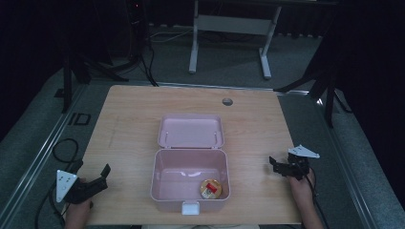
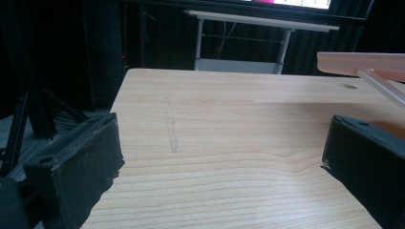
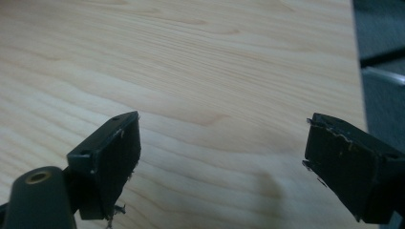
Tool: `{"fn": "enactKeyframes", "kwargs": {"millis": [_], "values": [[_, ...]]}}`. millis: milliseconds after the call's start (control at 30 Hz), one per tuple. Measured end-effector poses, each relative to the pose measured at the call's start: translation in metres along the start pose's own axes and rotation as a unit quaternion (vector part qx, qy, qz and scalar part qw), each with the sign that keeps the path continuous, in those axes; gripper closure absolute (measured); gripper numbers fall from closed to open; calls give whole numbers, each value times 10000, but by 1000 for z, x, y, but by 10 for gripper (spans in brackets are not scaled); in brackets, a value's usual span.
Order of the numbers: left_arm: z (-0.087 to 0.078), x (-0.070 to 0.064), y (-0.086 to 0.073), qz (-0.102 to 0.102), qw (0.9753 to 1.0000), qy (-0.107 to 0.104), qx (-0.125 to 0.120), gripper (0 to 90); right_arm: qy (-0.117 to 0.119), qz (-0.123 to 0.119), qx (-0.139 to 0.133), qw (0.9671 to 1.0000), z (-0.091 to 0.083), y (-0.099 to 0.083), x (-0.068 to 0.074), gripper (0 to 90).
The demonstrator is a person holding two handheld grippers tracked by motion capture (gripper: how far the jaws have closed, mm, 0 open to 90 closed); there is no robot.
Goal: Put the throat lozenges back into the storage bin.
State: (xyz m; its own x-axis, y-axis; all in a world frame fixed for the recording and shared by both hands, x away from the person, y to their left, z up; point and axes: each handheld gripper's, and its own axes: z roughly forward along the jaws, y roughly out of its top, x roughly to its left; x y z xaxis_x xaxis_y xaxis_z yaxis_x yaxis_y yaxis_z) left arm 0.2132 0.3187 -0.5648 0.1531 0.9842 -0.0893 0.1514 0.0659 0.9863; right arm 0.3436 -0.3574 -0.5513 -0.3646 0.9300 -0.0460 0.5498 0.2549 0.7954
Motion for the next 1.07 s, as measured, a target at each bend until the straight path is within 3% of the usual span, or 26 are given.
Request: {"fn": "enactKeyframes", "kwargs": {"millis": [167,400,733,1067], "values": [[0,0,0,4,10000,-3,2,3,-69,635,-166,9978,-5,-5,-9,124],[0,0,0,-3,10000,-4,7,3,-58,1142,-493,9922,-10,-7,-19,125],[0,1,0,-24,10000,-17,15,3,5,1182,-435,9920,-7,-5,-21,125],[0,1,0,-27,10000,-22,17,3,-85,1015,-278,9944,-2,-3,-18,125]]}}
